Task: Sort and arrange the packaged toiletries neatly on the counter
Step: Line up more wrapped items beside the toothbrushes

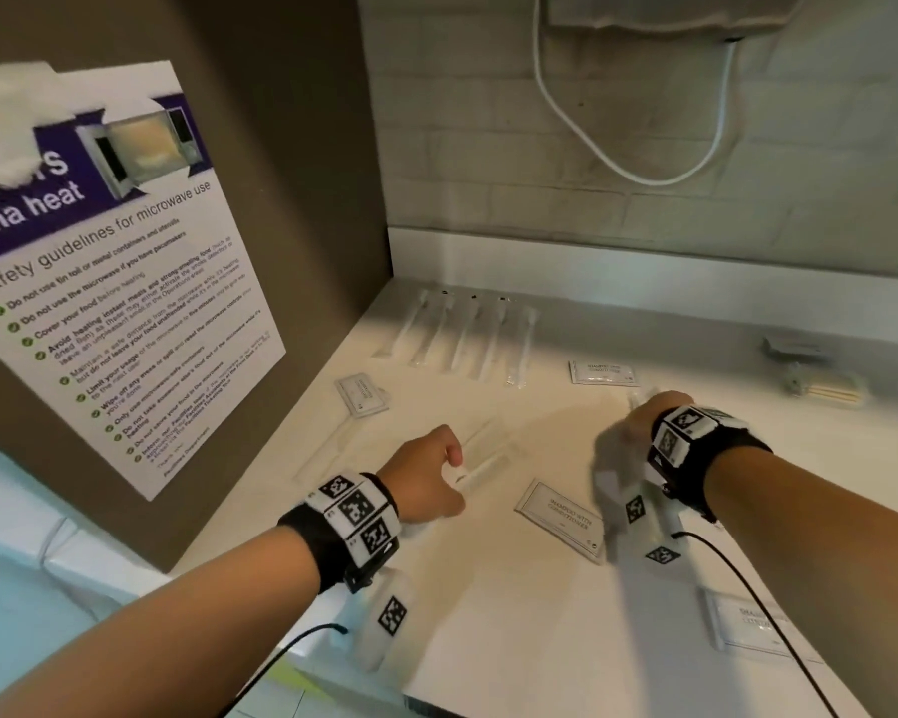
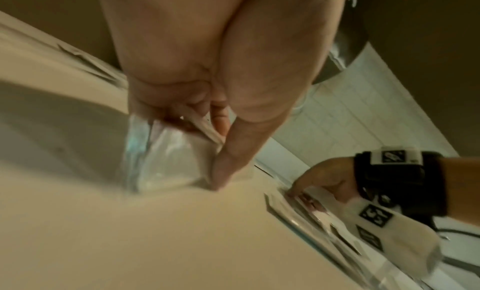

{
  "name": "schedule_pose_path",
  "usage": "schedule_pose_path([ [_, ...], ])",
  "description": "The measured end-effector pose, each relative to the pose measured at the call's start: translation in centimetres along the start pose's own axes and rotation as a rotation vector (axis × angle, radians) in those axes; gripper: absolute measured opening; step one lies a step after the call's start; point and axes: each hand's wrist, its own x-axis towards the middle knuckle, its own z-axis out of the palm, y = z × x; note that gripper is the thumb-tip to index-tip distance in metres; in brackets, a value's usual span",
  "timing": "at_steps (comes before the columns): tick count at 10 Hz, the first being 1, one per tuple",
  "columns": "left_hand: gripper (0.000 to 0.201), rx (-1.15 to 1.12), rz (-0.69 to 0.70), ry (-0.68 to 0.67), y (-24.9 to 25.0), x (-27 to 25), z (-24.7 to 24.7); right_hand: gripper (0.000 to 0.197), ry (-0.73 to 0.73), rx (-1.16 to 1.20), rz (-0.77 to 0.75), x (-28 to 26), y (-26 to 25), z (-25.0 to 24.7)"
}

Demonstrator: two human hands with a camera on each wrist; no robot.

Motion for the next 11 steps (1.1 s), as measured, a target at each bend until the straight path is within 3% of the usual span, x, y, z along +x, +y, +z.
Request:
schedule_pose_path([
  [1,0.027,-0.065,0.030,0.105,-0.7,0.8,-1.6,0.039,-0.004,-0.043,0.021,0.1,-0.7,1.2],
  [3,0.022,-0.368,0.018,0.337,-2.2,0.8,-5.4,0.035,-0.030,0.039,-0.086,-3.6,-3.5,3.8],
  [4,0.020,-0.333,0.010,0.452,-3.7,0.4,-6.6,0.030,-0.080,0.091,-0.160,-5.4,-6.3,5.2],
  [5,0.023,-0.329,-0.070,0.414,-5.9,0.0,-6.5,0.021,-0.137,0.208,-0.237,-7.6,-9.7,5.8],
  [7,0.061,-0.250,-0.262,0.391,-10.4,-0.4,-6.1,0.026,-0.307,0.515,-0.387,-10.1,-14.5,6.5],
  [9,0.051,-0.111,-0.260,0.418,-10.3,-0.5,-6.6,0.018,-0.378,0.538,-0.420,-11.1,-15.8,7.6],
  [10,0.049,-0.041,-0.257,0.407,-9.6,-0.7,-7.1,0.034,-0.372,0.527,-0.405,-11.0,-15.5,8.1],
  [11,0.054,-0.132,-0.320,0.304,-8.7,-1.1,-7.6,0.038,-0.339,0.517,-0.399,-10.8,-15.0,8.3],
])
